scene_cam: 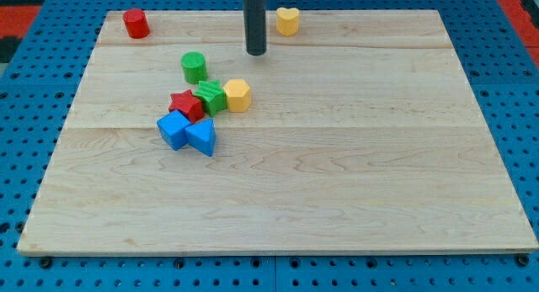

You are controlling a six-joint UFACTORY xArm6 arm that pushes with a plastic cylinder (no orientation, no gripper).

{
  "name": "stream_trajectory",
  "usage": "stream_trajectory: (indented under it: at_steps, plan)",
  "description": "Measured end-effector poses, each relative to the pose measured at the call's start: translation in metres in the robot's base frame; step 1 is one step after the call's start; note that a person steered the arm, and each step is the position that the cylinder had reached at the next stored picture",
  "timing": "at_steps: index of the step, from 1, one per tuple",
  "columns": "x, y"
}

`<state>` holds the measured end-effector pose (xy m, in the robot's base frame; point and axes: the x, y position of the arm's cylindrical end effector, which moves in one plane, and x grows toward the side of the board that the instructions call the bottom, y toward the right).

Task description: Push the group of blocks a bit right

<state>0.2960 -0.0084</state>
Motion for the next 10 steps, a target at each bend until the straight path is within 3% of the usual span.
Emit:
stream_trajectory:
  at_steps: [1, 8, 9, 10]
  plan:
    - [0.000, 0.055]
    - [-0.010, 0.073]
    - [-0.013, 0.071]
    - [-0.028, 0.015]
